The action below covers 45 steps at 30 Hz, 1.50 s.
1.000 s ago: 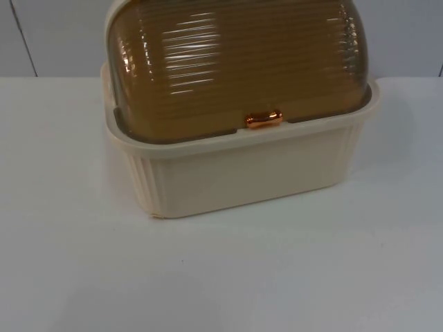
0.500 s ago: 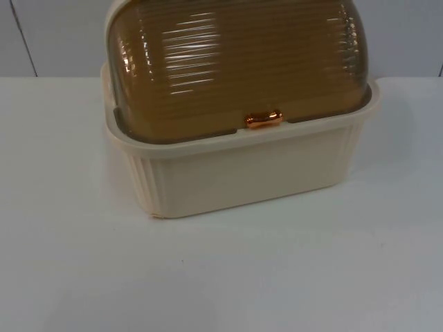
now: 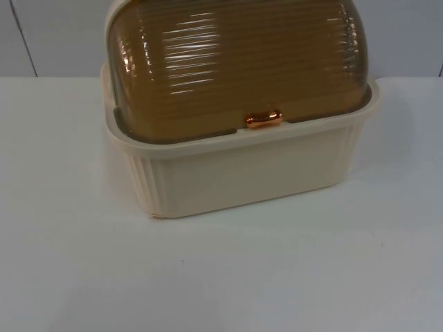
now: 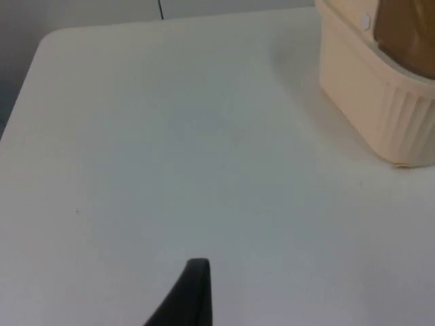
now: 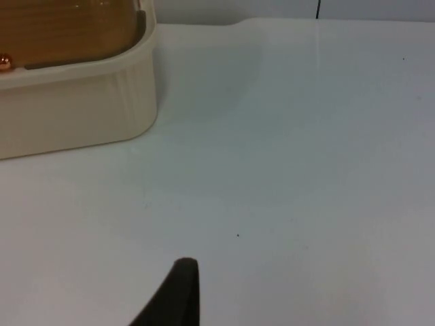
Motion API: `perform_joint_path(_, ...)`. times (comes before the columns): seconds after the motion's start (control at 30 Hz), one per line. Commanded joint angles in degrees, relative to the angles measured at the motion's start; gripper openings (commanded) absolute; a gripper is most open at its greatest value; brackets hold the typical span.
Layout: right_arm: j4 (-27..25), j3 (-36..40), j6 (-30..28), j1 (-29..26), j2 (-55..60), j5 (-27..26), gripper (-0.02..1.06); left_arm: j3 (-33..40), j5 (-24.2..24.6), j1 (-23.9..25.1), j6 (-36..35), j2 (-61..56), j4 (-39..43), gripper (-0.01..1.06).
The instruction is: Open the box lid with the left hand, place the block into the box with the right hand, then close the box lid with the left hand.
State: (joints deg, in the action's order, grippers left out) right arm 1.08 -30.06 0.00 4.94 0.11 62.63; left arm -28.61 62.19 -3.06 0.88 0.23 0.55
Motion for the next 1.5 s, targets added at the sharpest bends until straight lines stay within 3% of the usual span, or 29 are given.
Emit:
perform_joint_path(0.0, 0.2, 0.5, 0.0, -0.3, -0.1, -0.8, 1.05, 0.3, -0.6, -0.3, -1.2, -0.2, 0.7, 1.05)
perform_joint_path(1.47, -0.1, 0.5, 0.0, -0.3, -0.1, -0.8, 1.05, 0.3, -0.6, -0.3, -0.9, -0.2, 0.8, 1.05)
